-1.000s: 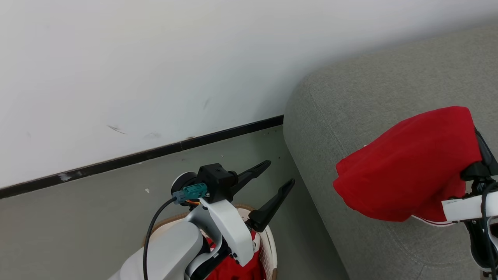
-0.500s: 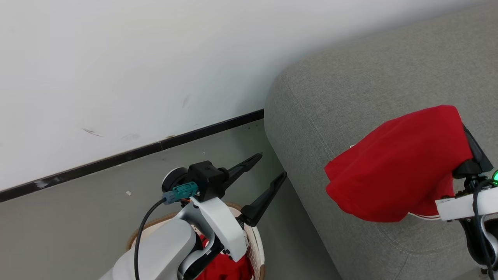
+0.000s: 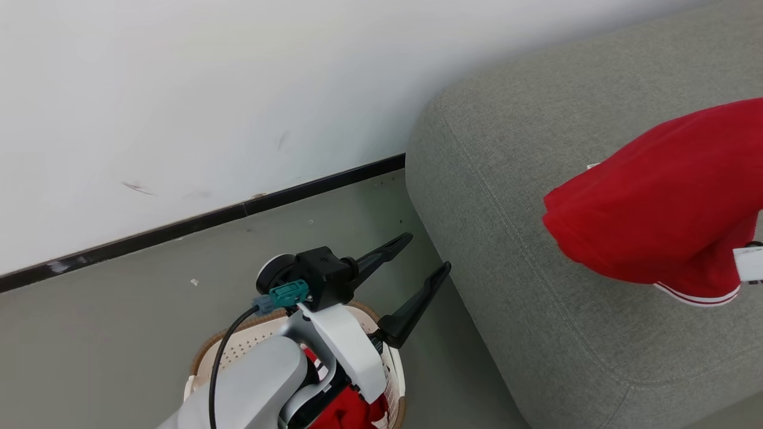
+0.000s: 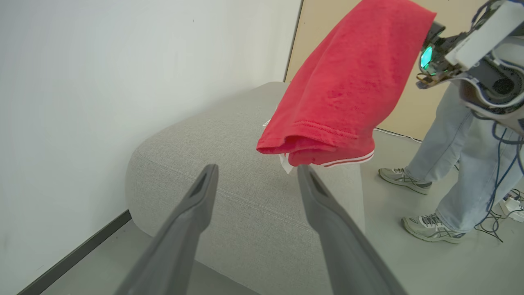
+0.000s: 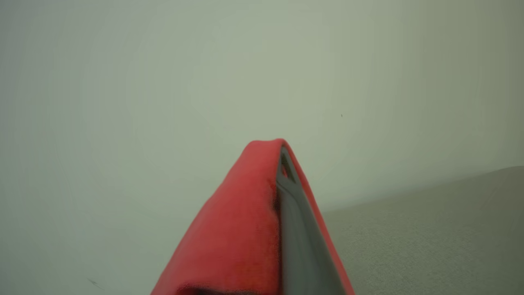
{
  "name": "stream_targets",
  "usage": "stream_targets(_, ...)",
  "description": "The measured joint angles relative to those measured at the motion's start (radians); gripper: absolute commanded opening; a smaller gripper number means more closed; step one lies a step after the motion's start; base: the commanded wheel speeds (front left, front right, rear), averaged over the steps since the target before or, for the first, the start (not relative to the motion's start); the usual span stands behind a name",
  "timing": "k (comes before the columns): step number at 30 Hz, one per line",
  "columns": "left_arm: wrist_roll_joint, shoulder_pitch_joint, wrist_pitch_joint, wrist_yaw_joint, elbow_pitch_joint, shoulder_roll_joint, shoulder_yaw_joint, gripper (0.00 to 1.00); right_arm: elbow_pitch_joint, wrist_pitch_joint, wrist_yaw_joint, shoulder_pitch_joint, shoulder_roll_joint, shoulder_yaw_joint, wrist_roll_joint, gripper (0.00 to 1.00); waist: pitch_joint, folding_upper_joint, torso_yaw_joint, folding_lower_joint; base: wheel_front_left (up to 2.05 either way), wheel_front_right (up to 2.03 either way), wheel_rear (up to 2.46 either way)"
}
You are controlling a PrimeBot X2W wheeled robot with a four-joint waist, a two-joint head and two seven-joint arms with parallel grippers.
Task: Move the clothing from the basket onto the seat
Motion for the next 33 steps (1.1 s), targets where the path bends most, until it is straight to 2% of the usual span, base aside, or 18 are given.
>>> stream_targets(4,0.0,0.0,0.0,0.0,-0.023,-0.007,-0.006,1.0,0.07,0.0,0.0,-0.023,-0.023,-0.034,0.047,0.0,0.013,0.0,0.005,0.0,0.0,0.0,0.0)
stream_targets(11,0.004,-0.002,0.008,0.0,-0.06,-0.015,-0.024,1.0,0.197,0.0,0.0,-0.082,-0.06,-0.036,0.11,0.0,0.043,0.0,0.019,0.0,0.0,0.0,0.0)
stream_targets(24,0.022,-0.008,0.042,0.02,-0.105,-0.018,-0.034,1.0,0.346,0.008,0.0,-0.312,-0.11,-0.005,0.183,0.0,0.129,0.0,0.054,-0.0001,0.0,0.0,0.0)
stream_targets(27,0.03,-0.017,0.047,0.026,-0.118,-0.015,-0.033,1.0,0.396,0.008,0.0,-0.362,-0.133,-0.035,0.197,0.0,0.153,0.0,0.064,-0.0001,0.0,0.0,0.0)
stream_targets(33,0.038,-0.028,0.064,0.036,-0.142,-0.004,-0.031,1.0,0.5,0.008,0.0,-0.423,-0.135,-0.103,0.204,0.0,0.206,0.0,0.086,0.0,0.0,0.0,0.0)
